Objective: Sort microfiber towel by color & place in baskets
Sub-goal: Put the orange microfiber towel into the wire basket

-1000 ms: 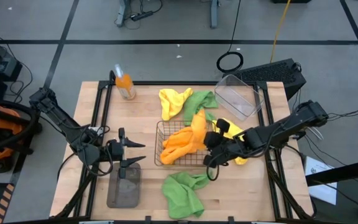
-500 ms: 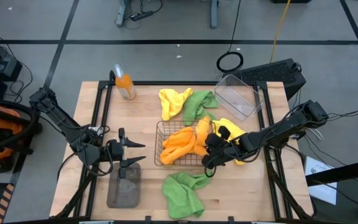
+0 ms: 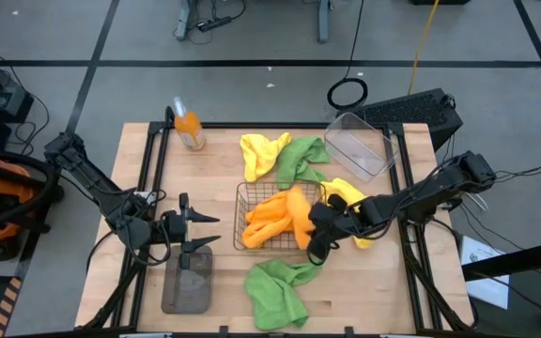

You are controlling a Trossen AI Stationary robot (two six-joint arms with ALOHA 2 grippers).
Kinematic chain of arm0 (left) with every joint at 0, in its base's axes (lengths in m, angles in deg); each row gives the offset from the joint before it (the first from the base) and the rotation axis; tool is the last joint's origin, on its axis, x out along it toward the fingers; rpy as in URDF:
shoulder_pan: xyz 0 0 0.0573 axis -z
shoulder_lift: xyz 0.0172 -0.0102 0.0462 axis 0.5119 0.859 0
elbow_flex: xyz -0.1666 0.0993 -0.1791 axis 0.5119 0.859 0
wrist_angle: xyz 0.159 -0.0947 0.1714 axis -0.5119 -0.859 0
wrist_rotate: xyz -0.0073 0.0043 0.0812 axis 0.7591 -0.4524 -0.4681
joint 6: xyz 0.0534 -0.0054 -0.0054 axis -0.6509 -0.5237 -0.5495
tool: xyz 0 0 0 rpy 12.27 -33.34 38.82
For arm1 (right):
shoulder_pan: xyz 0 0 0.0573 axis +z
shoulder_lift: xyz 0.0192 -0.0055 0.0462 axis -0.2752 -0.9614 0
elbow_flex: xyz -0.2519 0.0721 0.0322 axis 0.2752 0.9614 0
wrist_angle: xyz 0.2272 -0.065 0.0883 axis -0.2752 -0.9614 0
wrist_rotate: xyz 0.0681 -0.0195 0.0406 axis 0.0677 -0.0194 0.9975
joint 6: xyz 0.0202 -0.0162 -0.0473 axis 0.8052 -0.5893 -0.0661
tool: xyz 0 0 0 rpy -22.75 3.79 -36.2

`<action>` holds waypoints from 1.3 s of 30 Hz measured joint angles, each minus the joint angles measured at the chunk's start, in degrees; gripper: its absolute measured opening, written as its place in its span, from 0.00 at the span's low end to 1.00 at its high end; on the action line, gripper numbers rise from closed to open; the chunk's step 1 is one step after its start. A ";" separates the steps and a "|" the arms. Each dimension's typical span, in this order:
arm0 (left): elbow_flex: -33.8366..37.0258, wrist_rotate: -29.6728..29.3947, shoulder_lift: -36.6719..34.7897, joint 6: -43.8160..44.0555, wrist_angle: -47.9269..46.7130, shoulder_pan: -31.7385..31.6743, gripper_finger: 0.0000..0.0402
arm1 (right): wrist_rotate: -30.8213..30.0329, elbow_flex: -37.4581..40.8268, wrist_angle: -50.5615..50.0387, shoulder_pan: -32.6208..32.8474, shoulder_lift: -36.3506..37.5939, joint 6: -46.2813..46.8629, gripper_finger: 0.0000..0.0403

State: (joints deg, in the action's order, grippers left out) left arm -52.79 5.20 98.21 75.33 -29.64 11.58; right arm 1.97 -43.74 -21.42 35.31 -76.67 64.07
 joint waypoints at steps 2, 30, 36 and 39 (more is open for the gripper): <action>0.00 0.00 0.00 0.00 0.00 0.00 0.50 | 0.63 -2.19 -3.77 -0.53 0.00 -0.76 0.57; 0.01 0.00 0.02 1.31 -2.45 -0.02 0.50 | 0.60 -6.42 -6.23 -4.83 -8.60 -10.27 0.06; 0.01 0.00 0.02 1.49 -2.51 -0.02 0.50 | -0.31 -6.61 -5.44 -4.58 -8.55 -10.58 0.08; 0.02 0.00 0.04 1.51 -2.71 -0.02 0.50 | -3.07 -7.98 -5.66 -3.07 -6.24 -10.08 0.09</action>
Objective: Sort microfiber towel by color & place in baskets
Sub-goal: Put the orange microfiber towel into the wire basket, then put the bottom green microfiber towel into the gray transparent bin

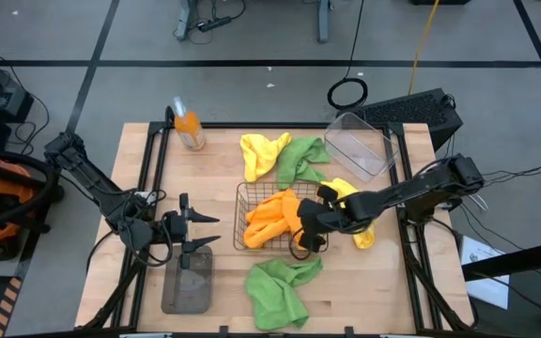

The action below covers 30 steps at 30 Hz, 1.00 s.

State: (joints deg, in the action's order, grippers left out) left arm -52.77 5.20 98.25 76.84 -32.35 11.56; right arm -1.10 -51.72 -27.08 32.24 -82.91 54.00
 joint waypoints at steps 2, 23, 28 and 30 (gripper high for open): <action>-0.01 0.00 0.00 0.00 0.02 0.00 0.50 | 0.03 -1.24 -0.05 1.44 1.40 -0.18 0.10; -0.01 0.00 4.09 0.06 3.67 -0.04 0.50 | -5.88 -5.04 -1.24 23.72 2.01 2.20 0.40; -0.01 0.00 4.11 0.10 4.15 -0.02 0.50 | -7.21 -4.98 6.20 26.38 -2.27 1.71 0.52; 0.00 0.00 4.11 0.11 4.74 -0.02 0.50 | -8.32 -4.98 10.37 26.71 -4.91 0.71 0.58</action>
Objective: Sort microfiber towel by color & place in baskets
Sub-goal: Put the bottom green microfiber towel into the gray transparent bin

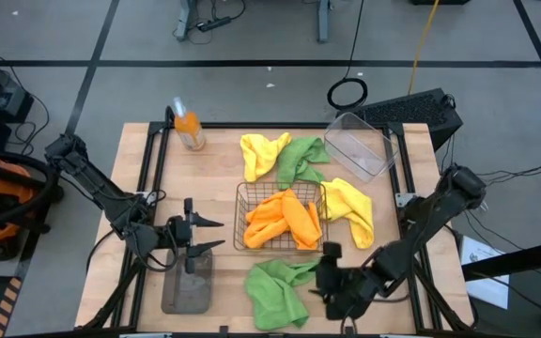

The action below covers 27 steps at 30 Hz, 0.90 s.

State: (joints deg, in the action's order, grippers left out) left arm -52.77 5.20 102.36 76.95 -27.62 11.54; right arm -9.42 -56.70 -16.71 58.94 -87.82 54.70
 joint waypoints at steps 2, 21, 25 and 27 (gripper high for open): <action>0.00 0.00 0.02 0.02 0.27 0.00 0.50 | -0.58 0.01 4.36 -0.01 -2.83 -1.46 0.66; 0.00 0.07 4.61 -0.28 3.30 0.02 0.50 | -7.60 0.04 14.56 -1.28 -17.45 8.21 0.88; 0.00 0.61 4.66 -0.51 3.21 -0.07 0.50 | -7.64 0.04 17.03 -1.23 -18.89 10.80 0.88; 0.00 2.33 4.66 -0.52 3.21 -0.37 0.50 | -7.96 0.04 18.00 -1.34 -19.64 11.79 0.88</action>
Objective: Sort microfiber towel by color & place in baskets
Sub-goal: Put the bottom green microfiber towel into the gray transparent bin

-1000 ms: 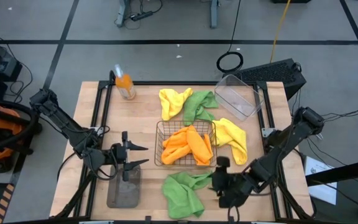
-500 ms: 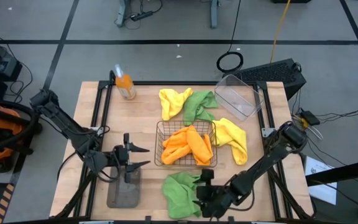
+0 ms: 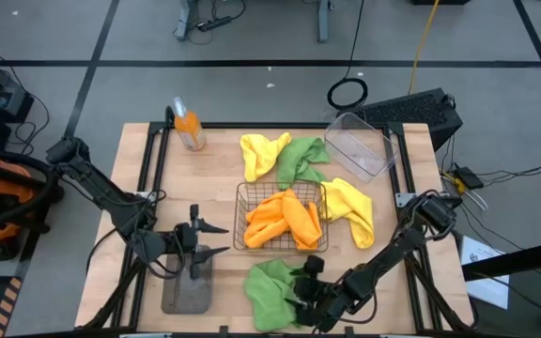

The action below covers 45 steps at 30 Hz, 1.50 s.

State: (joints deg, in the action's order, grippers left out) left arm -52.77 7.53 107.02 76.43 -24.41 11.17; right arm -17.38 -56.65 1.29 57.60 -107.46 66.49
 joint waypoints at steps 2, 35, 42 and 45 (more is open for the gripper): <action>0.00 3.51 0.00 -0.01 -0.01 -0.41 0.50 | -0.47 0.00 1.27 -0.31 -0.85 0.63 0.88; -0.02 17.45 2.47 -2.71 2.86 -4.95 0.50 | 1.88 -0.01 7.21 -2.10 -6.66 1.77 0.04; -0.02 17.45 2.45 -2.58 4.93 -4.93 0.50 | 2.01 0.07 7.28 -2.03 -0.92 -3.48 0.05; -0.02 17.45 2.45 -2.54 5.67 -4.84 0.50 | 1.47 0.07 7.22 -2.03 1.96 -6.68 0.02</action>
State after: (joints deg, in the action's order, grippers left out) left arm -52.79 24.98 109.47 73.89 -18.74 6.33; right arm -15.91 -56.59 8.51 55.57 -105.50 59.82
